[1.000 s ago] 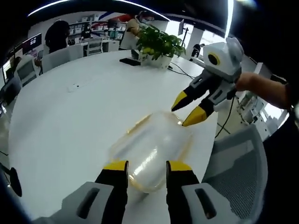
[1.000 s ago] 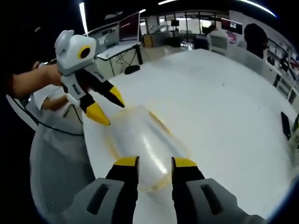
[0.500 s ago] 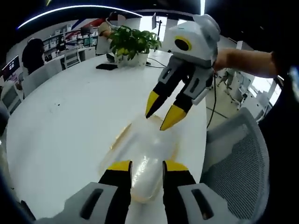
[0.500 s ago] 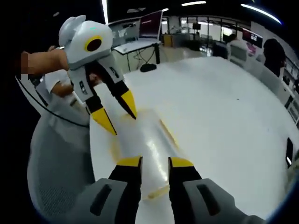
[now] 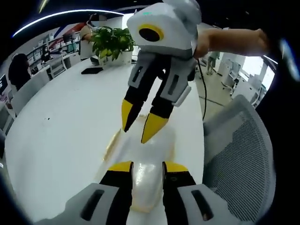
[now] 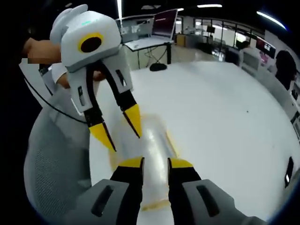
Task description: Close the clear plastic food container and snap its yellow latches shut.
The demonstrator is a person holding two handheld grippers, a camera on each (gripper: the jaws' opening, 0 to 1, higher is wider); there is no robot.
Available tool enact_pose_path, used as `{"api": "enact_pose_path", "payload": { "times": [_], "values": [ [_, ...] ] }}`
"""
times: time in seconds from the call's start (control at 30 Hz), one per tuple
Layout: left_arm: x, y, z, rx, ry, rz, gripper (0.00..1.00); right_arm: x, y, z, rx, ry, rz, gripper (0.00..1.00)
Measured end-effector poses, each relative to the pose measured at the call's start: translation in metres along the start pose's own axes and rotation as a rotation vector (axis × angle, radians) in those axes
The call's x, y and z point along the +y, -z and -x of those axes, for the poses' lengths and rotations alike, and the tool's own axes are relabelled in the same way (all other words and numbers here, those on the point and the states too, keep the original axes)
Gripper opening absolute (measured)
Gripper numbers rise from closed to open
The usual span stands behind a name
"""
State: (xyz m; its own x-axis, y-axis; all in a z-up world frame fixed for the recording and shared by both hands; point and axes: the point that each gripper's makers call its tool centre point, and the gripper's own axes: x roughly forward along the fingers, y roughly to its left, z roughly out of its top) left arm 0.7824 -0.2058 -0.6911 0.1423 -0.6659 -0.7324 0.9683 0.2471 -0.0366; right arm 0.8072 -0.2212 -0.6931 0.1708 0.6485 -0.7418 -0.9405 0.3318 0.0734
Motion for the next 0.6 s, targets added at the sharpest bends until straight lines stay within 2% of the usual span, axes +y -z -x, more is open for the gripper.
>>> {"api": "enact_pose_path", "payload": {
  "times": [0.27, 0.6],
  "values": [
    [-0.003, -0.002, -0.007, 0.005, 0.012, -0.026, 0.17, 0.003, 0.000, -0.010, 0.036, -0.038, 0.063, 0.17],
    [-0.005, 0.000, -0.015, 0.026, 0.015, -0.060, 0.17, -0.004, -0.004, -0.017, 0.054, -0.040, 0.110, 0.22]
  ]
}}
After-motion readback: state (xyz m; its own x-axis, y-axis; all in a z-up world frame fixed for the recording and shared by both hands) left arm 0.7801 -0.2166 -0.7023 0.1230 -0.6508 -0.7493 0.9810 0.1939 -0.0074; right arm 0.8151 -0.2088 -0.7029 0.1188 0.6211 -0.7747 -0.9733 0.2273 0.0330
